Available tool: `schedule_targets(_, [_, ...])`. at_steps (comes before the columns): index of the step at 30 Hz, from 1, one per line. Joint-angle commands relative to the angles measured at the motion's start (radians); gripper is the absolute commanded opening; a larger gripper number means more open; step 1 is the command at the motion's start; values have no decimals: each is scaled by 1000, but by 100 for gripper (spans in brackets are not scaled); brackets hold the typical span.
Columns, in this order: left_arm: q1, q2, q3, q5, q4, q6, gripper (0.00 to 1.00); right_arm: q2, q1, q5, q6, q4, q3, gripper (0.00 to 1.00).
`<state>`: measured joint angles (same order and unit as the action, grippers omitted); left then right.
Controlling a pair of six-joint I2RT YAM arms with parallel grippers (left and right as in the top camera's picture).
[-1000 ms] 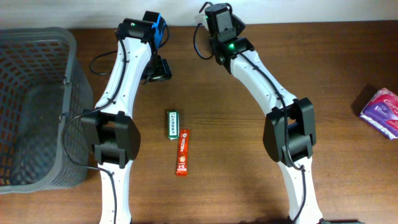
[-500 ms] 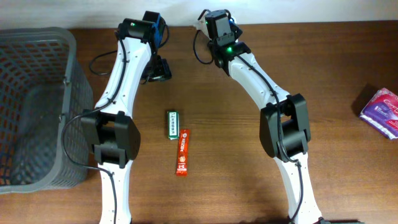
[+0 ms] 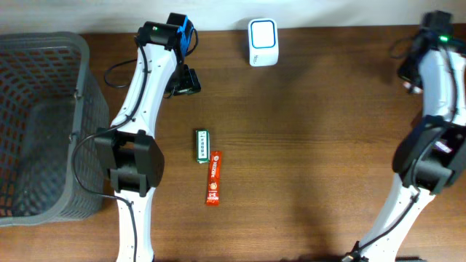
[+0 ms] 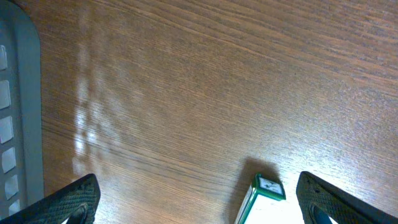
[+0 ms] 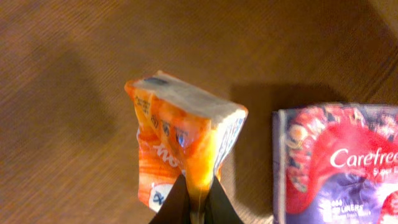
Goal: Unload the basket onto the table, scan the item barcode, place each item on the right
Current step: 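Move the orange box to the right edge beside the Carefree pack, release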
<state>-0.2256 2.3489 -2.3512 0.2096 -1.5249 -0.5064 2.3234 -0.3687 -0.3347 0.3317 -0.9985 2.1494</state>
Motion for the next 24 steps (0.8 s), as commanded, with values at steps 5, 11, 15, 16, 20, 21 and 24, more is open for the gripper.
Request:
schedule_targets(5, [6, 0, 1, -4, -1, -5, 99, -26, -52, 115, 48, -76, -6, 8])
schedule_targets(11, [6, 0, 1, -4, -1, -5, 99, -26, -91, 35, 35, -133, -8, 20])
schedule_targets(15, [6, 0, 1, -4, -1, -5, 99, -26, -109, 117, 27, -146, -8, 29])
schedule_targets(16, [6, 0, 1, -4, -1, -5, 99, -26, -108, 231, -21, -132, -8, 27])
schedule_targets(20, [6, 0, 1, -4, -1, -5, 99, -26, -52, 739, -232, -117, -8, 40])
schedule_targets(21, [6, 0, 1, -4, -1, -5, 99, -26, -15, 849, -280, -139, -8, 57])
schedule_targets(24, [6, 0, 1, -4, -1, -5, 99, -26, 133, 910, -325, -236, -8, 91])
